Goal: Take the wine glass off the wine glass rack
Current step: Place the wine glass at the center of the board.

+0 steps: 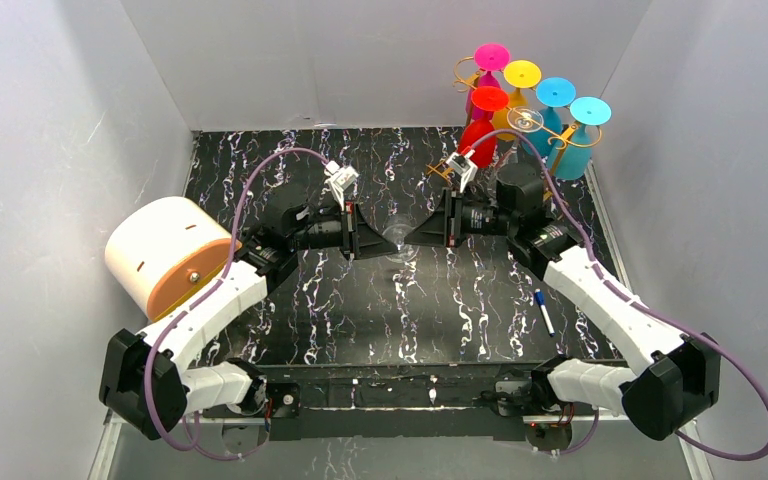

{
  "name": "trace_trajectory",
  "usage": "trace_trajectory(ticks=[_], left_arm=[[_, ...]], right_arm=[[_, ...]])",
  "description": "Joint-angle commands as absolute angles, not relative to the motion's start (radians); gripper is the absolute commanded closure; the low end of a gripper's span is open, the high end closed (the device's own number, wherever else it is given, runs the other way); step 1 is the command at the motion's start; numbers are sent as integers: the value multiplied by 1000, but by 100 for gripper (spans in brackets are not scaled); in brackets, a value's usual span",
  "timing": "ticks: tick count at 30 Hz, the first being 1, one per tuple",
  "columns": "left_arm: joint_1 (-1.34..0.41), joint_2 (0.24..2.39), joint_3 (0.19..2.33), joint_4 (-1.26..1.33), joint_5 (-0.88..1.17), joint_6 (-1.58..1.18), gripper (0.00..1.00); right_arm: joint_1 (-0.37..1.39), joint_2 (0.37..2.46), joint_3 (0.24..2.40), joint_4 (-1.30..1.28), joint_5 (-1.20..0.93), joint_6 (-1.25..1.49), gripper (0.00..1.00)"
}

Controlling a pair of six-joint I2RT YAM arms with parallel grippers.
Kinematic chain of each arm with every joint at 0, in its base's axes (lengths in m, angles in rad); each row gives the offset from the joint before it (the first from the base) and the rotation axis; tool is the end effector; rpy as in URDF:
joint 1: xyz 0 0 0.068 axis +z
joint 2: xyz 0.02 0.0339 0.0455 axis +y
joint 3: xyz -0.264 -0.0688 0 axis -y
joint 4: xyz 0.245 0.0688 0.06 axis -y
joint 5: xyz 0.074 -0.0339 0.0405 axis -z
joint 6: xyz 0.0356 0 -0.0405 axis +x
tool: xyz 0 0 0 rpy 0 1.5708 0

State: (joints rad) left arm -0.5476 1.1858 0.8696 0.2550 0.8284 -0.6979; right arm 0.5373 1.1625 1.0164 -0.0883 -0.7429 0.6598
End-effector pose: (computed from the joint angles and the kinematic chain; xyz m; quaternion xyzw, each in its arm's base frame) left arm 0.2171 -0.1631 0.3330 0.2249 0.6856 -0.6040 0.3385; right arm 0.2143 0.1557 0.3562 -0.1797 0.7438 0.5607 0.3164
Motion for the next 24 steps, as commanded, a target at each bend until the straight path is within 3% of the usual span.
trace_trajectory(ticks=[1, 2, 4, 6, 8, 12, 14, 24], left_arm=[[-554, 1164, 916, 270, 857, -661, 100], [-554, 1163, 910, 283, 859, -668, 100], [-554, 1160, 903, 284, 869, -668, 100], [-554, 1152, 905, 257, 857, -650, 100], [-554, 1153, 918, 213, 843, -616, 100], [-554, 1162, 946, 100, 832, -552, 63], [-554, 1162, 944, 73, 849, -541, 52], [-554, 1137, 911, 67, 864, -589, 47]], right_arm=[[589, 1190, 1040, -23, -792, 642, 76], [591, 1197, 1047, -22, -788, 640, 84], [595, 1210, 1048, -12, -793, 637, 82], [594, 1210, 1051, -20, -774, 628, 99], [595, 1203, 1048, -15, -768, 626, 99], [595, 1177, 1043, -14, -723, 613, 99], [595, 1166, 1037, -15, -702, 603, 99], [595, 1151, 1008, 35, -657, 589, 99]])
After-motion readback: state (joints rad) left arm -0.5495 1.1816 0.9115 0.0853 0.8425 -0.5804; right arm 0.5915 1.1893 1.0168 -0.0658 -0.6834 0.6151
